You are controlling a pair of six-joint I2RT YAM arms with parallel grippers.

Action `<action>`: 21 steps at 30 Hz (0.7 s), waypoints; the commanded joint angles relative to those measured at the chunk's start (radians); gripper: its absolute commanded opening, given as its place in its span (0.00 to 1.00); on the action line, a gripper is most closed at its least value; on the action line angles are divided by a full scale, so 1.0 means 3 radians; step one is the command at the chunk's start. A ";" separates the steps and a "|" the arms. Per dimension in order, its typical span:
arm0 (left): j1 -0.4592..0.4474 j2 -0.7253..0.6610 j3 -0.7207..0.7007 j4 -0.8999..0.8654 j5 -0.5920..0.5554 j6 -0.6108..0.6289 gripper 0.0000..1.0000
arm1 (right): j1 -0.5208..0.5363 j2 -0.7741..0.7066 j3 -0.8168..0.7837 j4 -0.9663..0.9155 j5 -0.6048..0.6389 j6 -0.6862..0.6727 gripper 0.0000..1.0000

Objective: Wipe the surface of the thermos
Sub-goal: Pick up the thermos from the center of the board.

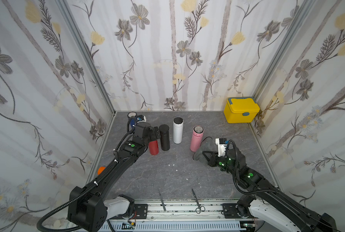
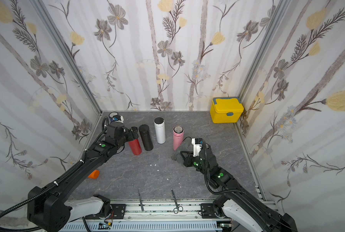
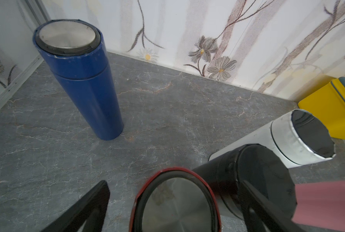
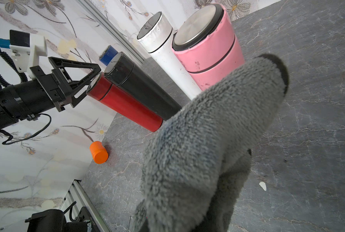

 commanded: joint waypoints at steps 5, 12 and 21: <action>-0.0004 0.0142 -0.0053 0.0035 -0.0134 0.0027 0.89 | 0.0003 0.0015 -0.0035 0.0162 -0.0037 0.0032 0.00; -0.0001 0.0329 -0.0120 0.0195 -0.0273 0.0088 0.80 | 0.0004 -0.0014 -0.0071 0.0174 -0.0045 0.0038 0.00; 0.0000 0.0484 -0.0106 0.0304 -0.0366 0.0156 0.62 | 0.0002 -0.0101 -0.0112 0.0148 -0.0042 0.0053 0.00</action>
